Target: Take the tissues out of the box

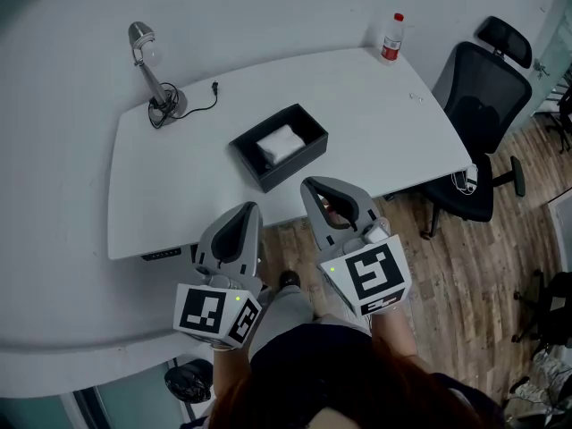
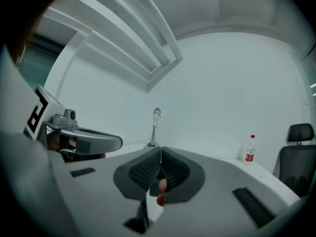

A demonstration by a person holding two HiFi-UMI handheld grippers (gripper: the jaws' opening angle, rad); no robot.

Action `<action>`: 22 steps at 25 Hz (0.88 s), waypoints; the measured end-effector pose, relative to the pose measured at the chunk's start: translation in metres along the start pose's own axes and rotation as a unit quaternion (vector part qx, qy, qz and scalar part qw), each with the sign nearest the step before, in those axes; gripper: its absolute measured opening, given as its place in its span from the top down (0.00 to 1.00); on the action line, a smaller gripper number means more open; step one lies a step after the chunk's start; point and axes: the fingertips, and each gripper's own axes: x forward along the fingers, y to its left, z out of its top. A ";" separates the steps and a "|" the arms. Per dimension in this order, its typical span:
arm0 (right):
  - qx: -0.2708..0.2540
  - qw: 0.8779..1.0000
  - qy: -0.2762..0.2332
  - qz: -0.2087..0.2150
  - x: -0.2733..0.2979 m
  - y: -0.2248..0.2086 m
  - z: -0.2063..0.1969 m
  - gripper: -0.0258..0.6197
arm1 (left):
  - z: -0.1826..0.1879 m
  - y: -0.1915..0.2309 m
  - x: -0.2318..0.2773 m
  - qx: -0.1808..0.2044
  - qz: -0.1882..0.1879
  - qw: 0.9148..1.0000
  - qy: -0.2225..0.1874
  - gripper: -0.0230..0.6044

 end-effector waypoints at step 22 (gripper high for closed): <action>-0.017 0.997 0.069 -0.001 0.097 -0.022 -0.019 0.87 | 0.000 0.065 0.064 -0.017 -0.034 0.999 0.008 0.93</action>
